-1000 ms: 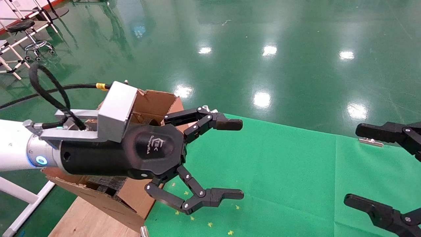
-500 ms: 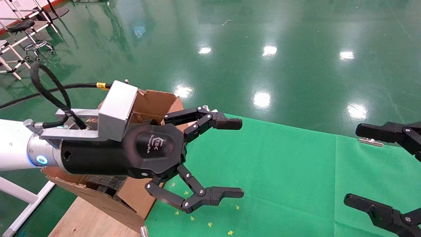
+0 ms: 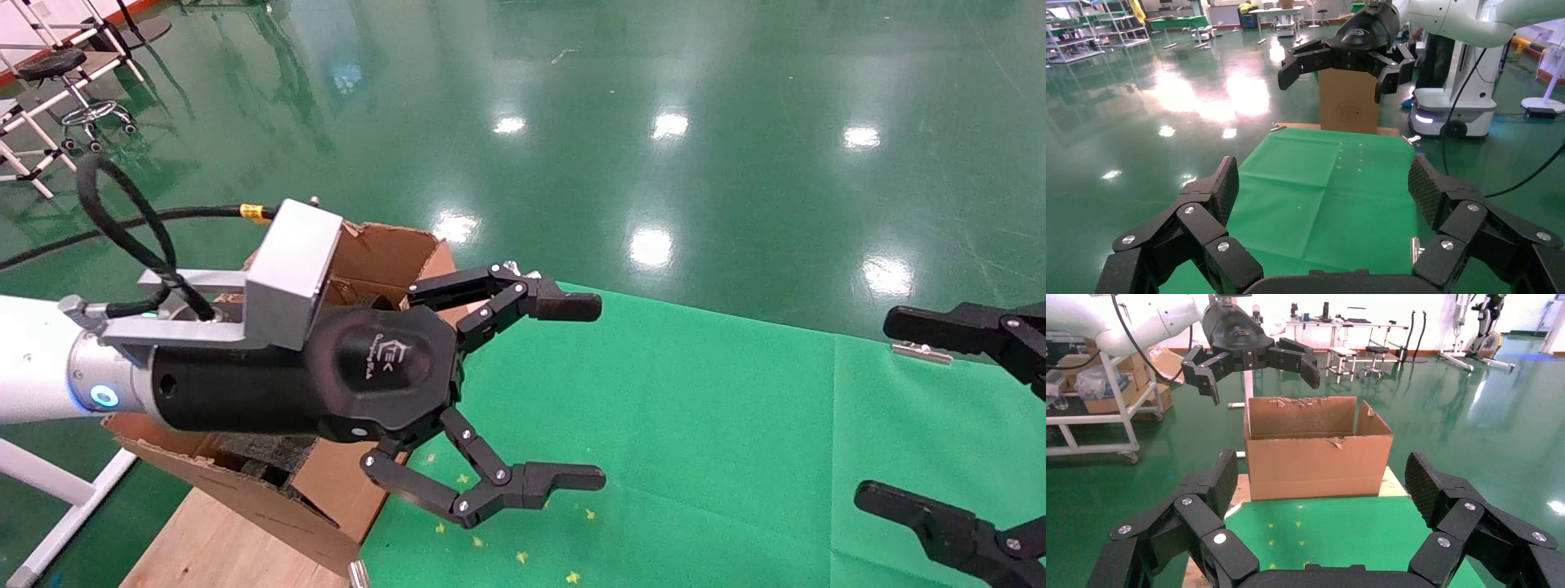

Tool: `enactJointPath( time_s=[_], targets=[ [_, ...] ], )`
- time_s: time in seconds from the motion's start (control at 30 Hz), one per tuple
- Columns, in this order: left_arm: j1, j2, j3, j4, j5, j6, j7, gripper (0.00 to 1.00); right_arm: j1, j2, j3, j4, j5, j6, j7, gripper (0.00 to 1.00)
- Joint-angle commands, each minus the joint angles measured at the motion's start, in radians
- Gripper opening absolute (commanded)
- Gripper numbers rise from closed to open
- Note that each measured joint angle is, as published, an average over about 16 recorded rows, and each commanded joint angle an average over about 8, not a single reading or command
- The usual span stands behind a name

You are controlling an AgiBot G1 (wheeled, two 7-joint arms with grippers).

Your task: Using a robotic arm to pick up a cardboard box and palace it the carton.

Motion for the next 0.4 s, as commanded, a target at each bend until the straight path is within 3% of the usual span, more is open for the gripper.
enactJointPath(
  time_s=[0.03,0.4],
  targets=[
    [0.0,0.0,0.0,0.0,0.0,0.0,0.0,1.0,0.0,0.0,0.0,0.0,0.0,0.0,0.0,1.0],
    [0.0,0.0,0.0,0.001,0.0,0.0,0.0,1.0,0.0,0.0,0.0,0.0,0.0,0.0,0.0,1.0]
  ],
)
